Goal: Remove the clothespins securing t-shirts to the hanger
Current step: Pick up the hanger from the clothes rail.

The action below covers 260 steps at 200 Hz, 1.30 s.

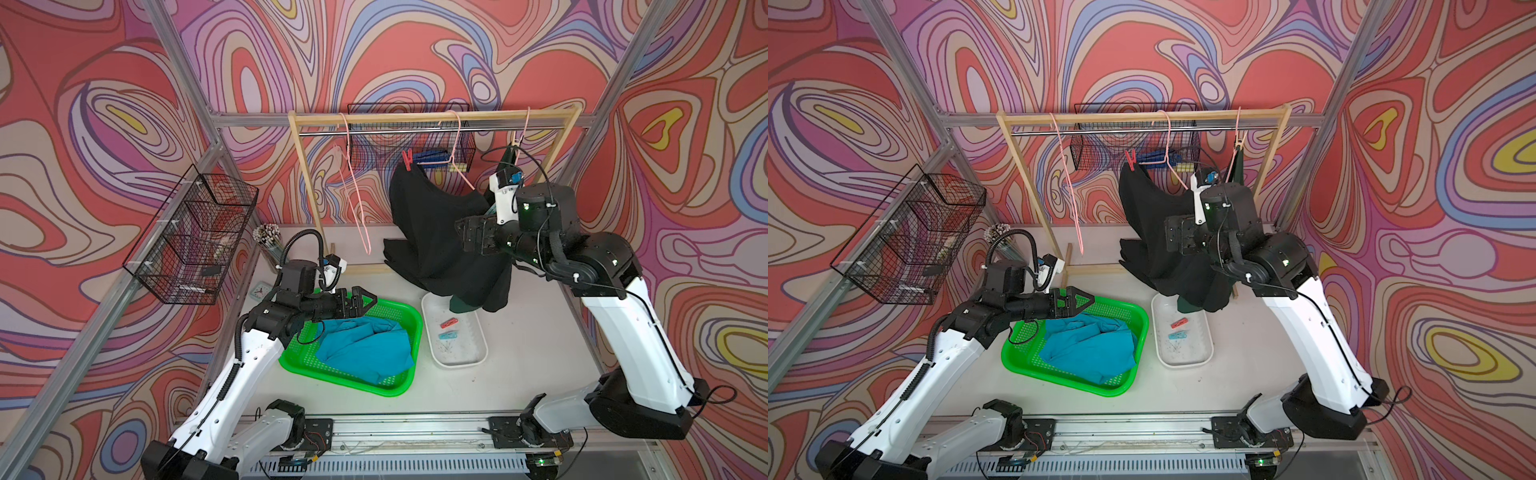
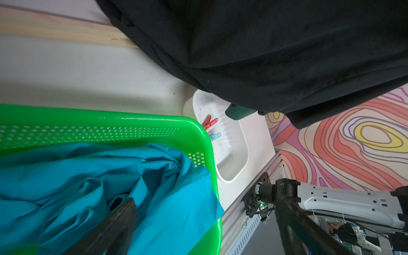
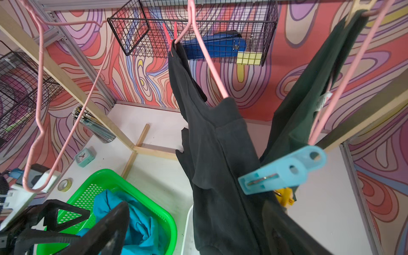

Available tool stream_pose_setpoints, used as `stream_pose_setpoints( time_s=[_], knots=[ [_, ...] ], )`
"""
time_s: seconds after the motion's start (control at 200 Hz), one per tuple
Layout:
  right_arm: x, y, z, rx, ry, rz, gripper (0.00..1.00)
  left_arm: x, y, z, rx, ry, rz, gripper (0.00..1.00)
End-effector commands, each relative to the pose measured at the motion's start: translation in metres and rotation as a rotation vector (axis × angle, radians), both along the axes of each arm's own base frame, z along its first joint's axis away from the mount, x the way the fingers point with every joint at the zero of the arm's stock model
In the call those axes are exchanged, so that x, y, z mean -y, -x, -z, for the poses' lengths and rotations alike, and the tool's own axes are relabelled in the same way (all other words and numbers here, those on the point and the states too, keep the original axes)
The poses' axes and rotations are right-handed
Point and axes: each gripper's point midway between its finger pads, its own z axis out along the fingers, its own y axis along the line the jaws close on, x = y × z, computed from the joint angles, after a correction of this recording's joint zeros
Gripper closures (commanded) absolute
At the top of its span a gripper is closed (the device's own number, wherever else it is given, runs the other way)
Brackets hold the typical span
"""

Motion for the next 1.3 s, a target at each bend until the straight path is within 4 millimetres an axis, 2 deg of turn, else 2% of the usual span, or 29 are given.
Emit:
stream_pose_setpoints(
  time_s=[0.0,0.135,0.361,0.461,0.731,0.977,1.082,1.297],
  knots=[
    [0.004,0.008,-0.007,0.009,-0.043,-0.004,0.06,0.002,0.006,0.003,0.006,0.007,0.044,0.00],
    [0.004,0.014,-0.033,0.076,-0.117,-0.022,0.07,0.004,0.010,0.008,0.005,0.003,0.071,0.00],
    [0.019,0.024,-0.048,0.101,-0.134,0.017,0.08,0.007,0.004,0.019,-0.014,-0.023,0.107,0.00],
    [0.025,0.026,-0.039,0.072,-0.117,0.046,0.09,0.008,0.000,0.022,-0.012,-0.030,0.114,0.00],
    [0.032,0.018,0.005,-0.034,-0.016,0.113,0.19,0.001,-0.001,0.037,-0.019,-0.078,0.090,0.00],
    [0.038,0.009,0.019,-0.066,-0.003,0.144,0.28,-0.005,-0.001,0.047,-0.031,-0.112,0.066,0.00],
    [0.036,0.004,0.024,-0.075,-0.022,0.131,0.34,-0.004,-0.002,0.048,-0.037,-0.115,0.070,0.00],
    [0.020,-0.003,0.031,-0.093,-0.042,0.070,0.58,-0.005,-0.003,0.047,-0.034,-0.118,0.070,0.00]
  ],
)
